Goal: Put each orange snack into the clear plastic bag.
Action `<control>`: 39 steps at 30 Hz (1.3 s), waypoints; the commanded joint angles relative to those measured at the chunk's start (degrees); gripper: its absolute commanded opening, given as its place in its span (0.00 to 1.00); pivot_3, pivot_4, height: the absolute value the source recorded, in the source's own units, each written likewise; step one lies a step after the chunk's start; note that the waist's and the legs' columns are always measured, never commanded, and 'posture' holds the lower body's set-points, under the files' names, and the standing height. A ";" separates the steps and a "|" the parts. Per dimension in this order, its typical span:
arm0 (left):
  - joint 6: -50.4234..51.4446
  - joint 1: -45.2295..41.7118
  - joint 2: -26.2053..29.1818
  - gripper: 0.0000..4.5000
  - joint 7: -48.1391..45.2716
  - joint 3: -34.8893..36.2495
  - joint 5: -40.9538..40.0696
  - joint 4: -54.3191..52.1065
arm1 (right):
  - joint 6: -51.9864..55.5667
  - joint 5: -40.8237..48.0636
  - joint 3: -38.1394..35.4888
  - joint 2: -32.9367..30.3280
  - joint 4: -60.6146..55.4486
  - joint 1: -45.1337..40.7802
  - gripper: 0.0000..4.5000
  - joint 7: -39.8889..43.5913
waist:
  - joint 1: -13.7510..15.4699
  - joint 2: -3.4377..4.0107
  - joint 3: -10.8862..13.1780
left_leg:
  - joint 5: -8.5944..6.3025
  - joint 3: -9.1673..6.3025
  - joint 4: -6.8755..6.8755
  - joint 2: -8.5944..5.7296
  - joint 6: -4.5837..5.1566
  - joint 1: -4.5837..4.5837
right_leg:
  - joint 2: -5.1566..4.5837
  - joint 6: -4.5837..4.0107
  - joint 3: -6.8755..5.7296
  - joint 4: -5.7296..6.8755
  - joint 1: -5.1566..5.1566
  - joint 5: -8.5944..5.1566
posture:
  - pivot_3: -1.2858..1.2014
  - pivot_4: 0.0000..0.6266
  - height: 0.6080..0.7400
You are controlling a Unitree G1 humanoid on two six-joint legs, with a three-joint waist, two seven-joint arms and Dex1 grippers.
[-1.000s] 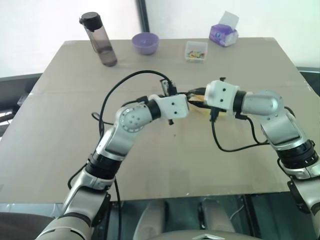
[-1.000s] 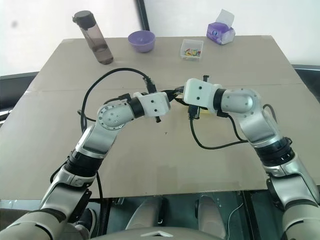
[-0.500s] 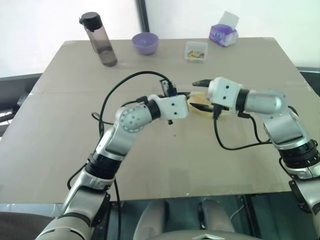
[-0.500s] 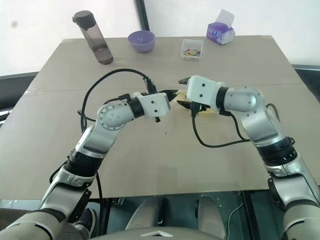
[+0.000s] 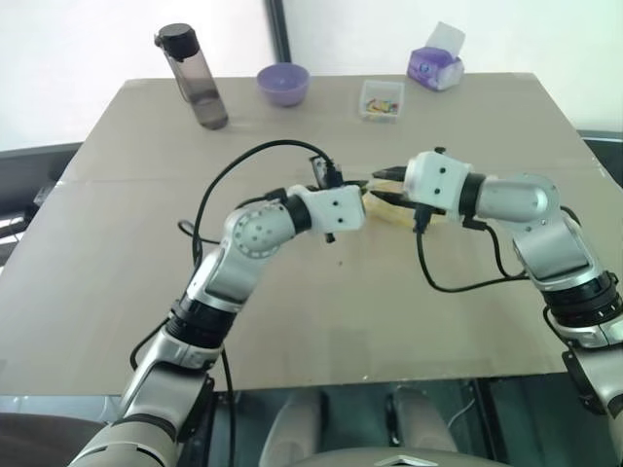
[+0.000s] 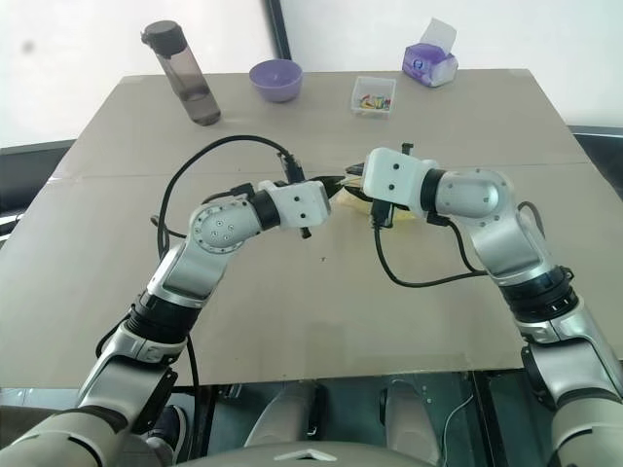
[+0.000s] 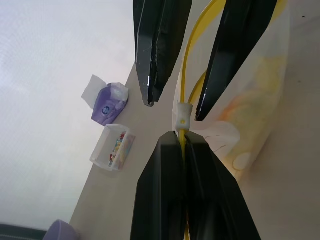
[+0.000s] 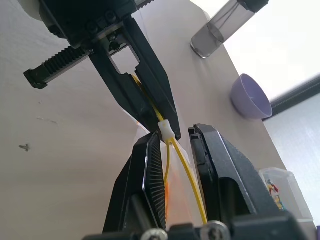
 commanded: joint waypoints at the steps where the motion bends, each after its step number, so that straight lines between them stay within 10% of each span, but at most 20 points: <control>1: -0.93 -0.97 -0.30 0.00 0.79 0.35 0.22 -1.60 | -1.38 -0.51 -1.51 -0.05 -0.71 -0.75 0.24 -0.59 | 0.01 0.00 0.00 | 0.00 0.00 0.00 0.00 0.00 0.00 | 0.00 0.00 0.00 0.00 0.00 0.00 | 0.52 0.24 1.00; 39: -1.38 -0.74 -0.16 0.00 0.44 0.24 1.01 -1.28 | -7.21 -2.96 -0.31 0.65 0.17 -1.19 0.24 -0.26 | 0.00 0.00 0.00 | 0.00 0.00 0.00 0.00 0.00 0.00 | 0.00 0.00 0.00 0.00 0.00 0.00 | 0.52 0.24 1.00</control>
